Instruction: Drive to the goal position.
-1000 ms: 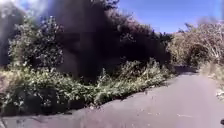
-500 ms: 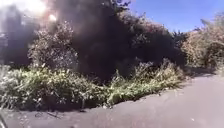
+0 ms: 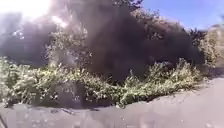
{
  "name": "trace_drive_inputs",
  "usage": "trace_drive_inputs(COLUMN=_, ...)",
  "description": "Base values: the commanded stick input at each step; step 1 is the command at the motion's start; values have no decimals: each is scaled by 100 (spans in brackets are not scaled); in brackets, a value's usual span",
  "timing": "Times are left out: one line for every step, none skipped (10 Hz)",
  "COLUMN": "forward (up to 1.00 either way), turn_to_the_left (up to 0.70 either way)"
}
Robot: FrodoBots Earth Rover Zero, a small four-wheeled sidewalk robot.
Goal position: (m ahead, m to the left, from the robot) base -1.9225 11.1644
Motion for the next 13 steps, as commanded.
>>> trace_drive_inputs(forward=0, turn_to_the_left=100)
trace_drive_inputs(forward=0, turn_to_the_left=100)
trace_drive_inputs(forward=0, turn_to_the_left=100)
trace_drive_inputs(forward=0, turn_to_the_left=100)
trace_drive_inputs(forward=0, turn_to_the_left=100)
trace_drive_inputs(forward=0, turn_to_the_left=100)
trace_drive_inputs(forward=0, turn_to_the_left=100)
trace_drive_inputs(forward=0, turn_to_the_left=100)
trace_drive_inputs(forward=0, turn_to_the_left=100)
trace_drive_inputs(forward=0, turn_to_the_left=100)
trace_drive_inputs(forward=0, turn_to_the_left=100)
trace_drive_inputs(forward=0, turn_to_the_left=100)
trace_drive_inputs(forward=0, turn_to_the_left=100)
